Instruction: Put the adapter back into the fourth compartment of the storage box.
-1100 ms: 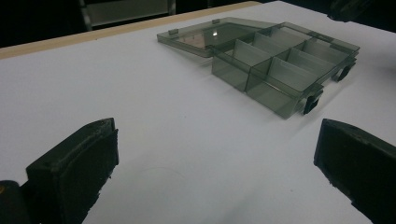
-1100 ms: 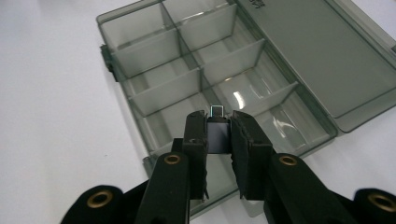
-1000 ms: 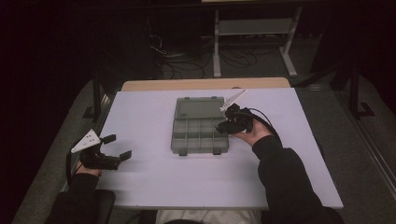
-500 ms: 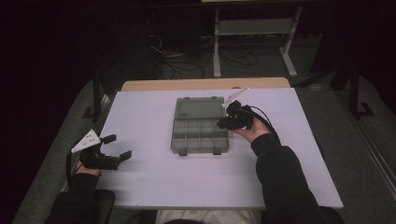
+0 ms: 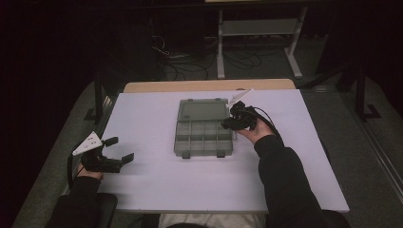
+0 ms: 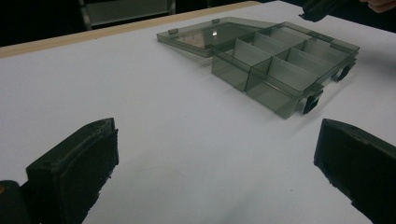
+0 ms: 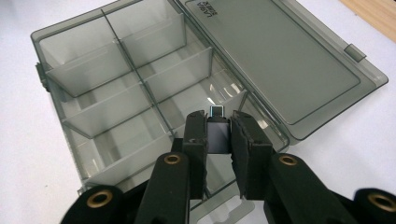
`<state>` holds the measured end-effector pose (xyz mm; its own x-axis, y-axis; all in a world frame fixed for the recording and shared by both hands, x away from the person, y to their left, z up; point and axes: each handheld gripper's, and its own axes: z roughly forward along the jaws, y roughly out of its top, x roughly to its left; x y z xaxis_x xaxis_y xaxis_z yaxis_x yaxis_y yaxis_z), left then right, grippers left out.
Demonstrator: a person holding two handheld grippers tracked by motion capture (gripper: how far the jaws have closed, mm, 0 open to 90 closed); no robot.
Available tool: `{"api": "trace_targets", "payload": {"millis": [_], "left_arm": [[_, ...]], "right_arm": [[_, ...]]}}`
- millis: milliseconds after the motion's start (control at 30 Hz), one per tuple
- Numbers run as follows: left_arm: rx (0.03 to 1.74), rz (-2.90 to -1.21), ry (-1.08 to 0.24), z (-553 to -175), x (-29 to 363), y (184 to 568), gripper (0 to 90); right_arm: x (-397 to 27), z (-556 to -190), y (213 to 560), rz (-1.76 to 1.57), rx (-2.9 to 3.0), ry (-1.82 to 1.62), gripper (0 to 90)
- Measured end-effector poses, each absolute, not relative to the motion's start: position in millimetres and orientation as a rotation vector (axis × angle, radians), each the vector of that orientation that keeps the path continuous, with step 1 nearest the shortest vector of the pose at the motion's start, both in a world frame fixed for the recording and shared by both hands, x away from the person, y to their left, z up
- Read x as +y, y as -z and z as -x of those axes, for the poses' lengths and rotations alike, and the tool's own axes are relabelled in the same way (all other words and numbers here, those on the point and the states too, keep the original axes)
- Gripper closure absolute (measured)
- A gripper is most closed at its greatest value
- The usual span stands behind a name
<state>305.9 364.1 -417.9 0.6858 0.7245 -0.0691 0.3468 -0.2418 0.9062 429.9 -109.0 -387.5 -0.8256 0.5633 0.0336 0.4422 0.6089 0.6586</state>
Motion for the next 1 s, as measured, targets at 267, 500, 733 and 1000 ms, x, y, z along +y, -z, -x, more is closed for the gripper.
{"api": "trace_targets", "payload": {"millis": [267, 500, 733, 1000], "left_arm": [[0.843, -1.847, -0.45, -306, 364, 418, 0.0], [0.843, -1.847, -0.448, -306, 364, 418, 0.0], [0.843, -1.847, -0.449, -306, 364, 418, 0.0], [0.843, -1.848, -0.449, -306, 364, 418, 0.0]], "right_arm": [[-110, -434, 393, -0.857, 2.654, -1.009, 74.5], [-107, -440, 401, -0.867, 2.662, -0.991, 74.5], [-105, -444, 411, -0.874, 2.682, -0.959, 74.5], [-103, -445, 413, -0.87, 2.692, -0.965, 73.8]]}}
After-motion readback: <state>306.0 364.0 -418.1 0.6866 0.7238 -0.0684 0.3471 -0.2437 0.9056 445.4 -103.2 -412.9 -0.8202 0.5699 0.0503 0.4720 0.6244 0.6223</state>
